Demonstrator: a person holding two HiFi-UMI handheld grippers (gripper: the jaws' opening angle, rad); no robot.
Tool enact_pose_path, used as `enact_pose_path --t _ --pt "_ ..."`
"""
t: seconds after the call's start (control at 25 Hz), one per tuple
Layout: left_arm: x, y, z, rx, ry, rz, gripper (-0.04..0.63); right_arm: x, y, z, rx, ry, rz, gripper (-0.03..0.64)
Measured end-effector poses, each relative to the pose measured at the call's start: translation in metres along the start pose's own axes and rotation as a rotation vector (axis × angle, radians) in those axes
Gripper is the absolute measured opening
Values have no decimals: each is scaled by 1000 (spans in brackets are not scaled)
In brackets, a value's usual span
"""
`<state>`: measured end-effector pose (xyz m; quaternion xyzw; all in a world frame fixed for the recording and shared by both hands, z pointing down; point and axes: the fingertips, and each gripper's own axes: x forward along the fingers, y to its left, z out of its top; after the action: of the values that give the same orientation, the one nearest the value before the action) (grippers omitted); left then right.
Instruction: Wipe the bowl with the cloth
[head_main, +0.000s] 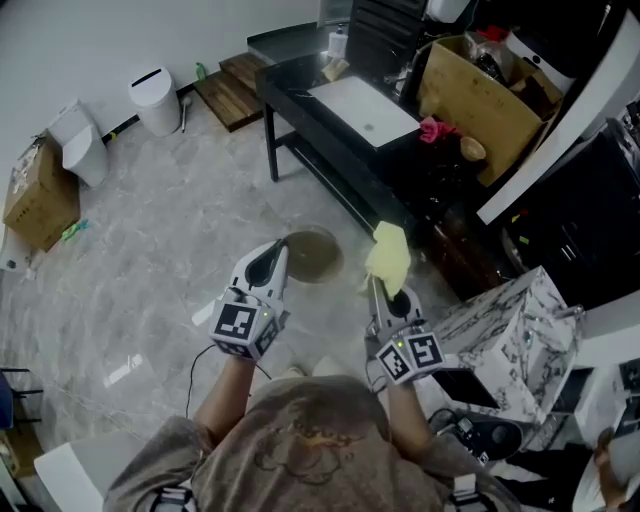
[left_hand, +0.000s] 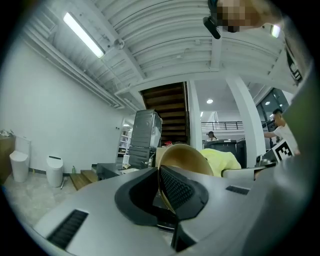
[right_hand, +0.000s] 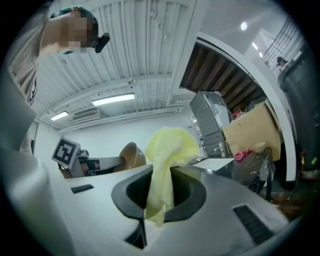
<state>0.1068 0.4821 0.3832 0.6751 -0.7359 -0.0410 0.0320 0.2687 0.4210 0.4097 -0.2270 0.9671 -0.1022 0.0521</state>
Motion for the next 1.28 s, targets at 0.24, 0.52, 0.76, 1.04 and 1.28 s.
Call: enact_pose_path --t 0.24,0.52,0.76,1.04,1.28 --pt "-2 16 -11 -6 25 2 25 5 3 -11 13 2 -10 28" --pt "28 33 -12 -3 2 -22 25 41 -10 -12 -2 -8 16 28" --pt "68 57 -17 -1 14 -11 25 82 -33 -9 -2 -9 30 28" --pt "134 86 -18 -9 24 -16 25 141 -70 -6 21 -9 56 28" --pt "192 108 -6 -10 31 -14 25 193 -104 8 26 3 73 31"
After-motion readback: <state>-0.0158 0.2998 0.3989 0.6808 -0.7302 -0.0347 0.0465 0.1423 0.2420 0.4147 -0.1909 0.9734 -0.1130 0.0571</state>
